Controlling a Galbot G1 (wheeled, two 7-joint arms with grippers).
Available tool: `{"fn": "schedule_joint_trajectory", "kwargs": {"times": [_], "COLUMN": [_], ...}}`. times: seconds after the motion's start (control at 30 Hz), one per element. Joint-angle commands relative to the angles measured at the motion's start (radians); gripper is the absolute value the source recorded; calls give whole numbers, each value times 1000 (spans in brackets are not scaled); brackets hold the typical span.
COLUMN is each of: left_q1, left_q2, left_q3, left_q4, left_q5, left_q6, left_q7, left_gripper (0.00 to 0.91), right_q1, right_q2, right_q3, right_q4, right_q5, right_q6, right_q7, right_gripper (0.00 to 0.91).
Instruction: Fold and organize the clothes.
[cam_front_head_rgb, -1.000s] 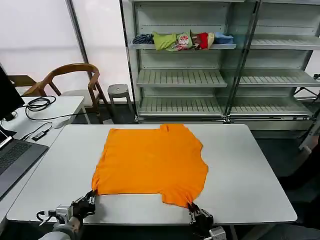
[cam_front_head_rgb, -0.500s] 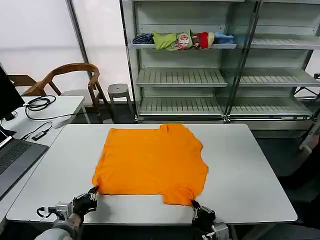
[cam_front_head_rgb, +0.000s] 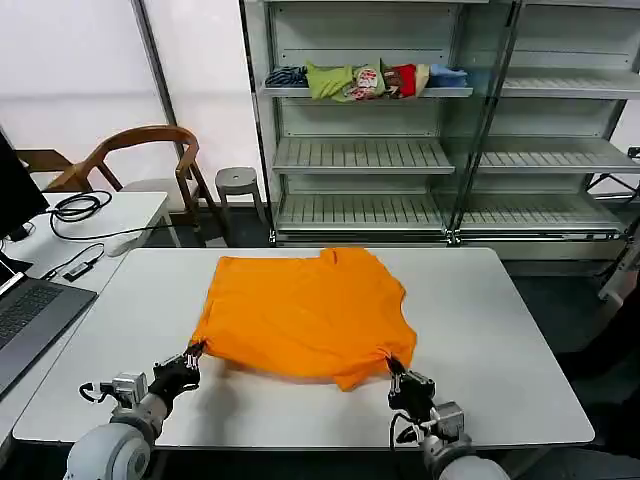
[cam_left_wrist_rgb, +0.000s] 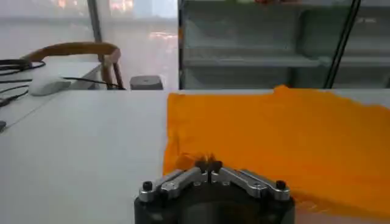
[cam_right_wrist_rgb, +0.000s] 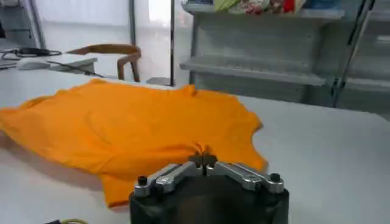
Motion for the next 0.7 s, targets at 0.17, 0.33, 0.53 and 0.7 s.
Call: {"fn": "schedule_joint_trajectory", "kwargs": {"times": [0.17,0.33,0.53,0.7], "left_q1": [-203,-247,-283,-302], "left_q2": [8,6,6,5], "left_q3": [46,61,79,84], "left_q4": [210,269,319,341], "left_q5": [-86,-86,-84,-82], "left_q6": [-41,-54,-69,-73], "left_q7": [16,22,33,38], "left_gripper": [20,20,20,20], "right_q1": [137,183,224,245], "right_q2": [14,23,43,57], "right_q3": [-17,-30,-43,-60], "right_q4": [-126,-168,-214,-242], "right_q5": [6,-9,-34,-48], "right_q6": [-2,7,16,21], "right_q7": [-7,-26,-33,-37], "right_gripper": [0,0,0,0]}}
